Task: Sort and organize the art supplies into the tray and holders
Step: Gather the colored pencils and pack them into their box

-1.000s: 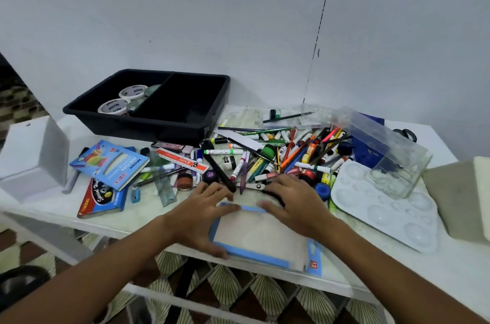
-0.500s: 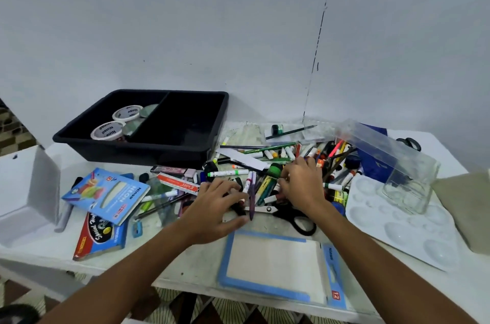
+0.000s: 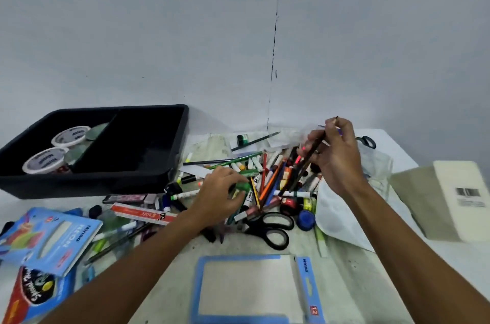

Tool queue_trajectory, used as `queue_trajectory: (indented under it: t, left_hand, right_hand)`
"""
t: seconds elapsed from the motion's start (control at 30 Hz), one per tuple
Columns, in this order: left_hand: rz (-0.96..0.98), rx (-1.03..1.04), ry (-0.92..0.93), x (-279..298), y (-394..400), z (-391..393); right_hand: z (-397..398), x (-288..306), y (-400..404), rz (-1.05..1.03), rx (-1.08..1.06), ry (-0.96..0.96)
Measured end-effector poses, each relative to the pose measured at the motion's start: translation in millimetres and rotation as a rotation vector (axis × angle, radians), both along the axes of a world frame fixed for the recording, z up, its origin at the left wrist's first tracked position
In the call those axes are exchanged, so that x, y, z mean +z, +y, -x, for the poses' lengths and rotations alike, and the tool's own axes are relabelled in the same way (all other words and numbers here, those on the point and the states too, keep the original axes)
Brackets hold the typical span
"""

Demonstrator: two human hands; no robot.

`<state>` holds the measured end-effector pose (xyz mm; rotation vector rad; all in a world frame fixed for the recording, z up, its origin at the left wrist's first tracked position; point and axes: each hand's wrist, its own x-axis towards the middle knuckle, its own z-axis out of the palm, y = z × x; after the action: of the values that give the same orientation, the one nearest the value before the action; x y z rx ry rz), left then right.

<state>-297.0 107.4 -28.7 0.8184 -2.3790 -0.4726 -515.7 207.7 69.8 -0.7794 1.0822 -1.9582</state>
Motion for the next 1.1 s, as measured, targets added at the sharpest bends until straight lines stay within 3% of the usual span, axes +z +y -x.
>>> queue_trajectory:
  t: [0.1,0.37,0.5,0.6,0.73,0.87,1.03,1.1]
  left_hand:
    - [-0.013,-0.080,-0.059,-2.0,-1.9,23.3]
    - [0.116,-0.113,-0.217,-5.4,1.1,44.8]
    - [0.188,-0.070,-0.176,-13.3,6.8,47.2]
    - [0.134,0.009,-0.087,-14.4,13.6,47.0]
    - [0.030,0.159,0.089,-6.9,19.2,35.3]
    - [-0.016,0.118,0.289,0.0,25.2,19.1]
    - [-0.032,-0.016,0.282,-6.8,40.3,9.4]
    - [-0.031,-0.050,0.266,-7.4,45.2,12.4]
  right_hand:
    - [15.1,-7.4,8.0,-0.061,-0.017,-0.007]
    - [30.6,-30.4,24.1,-0.323,0.004,0.208]
    - [26.6,-39.1,24.1,-0.367,0.052,0.191]
    - [21.6,-43.9,20.9,-0.395,0.092,0.147]
    - [6.5,-48.4,15.0,-0.490,0.166,0.072]
    - [-18.3,-53.9,3.2,-0.550,0.256,-0.108]
    - [-39.4,-54.4,-10.7,-0.361,0.247,-0.469]
    - [-37.7,-51.9,-11.5,-0.305,0.241,-0.486]
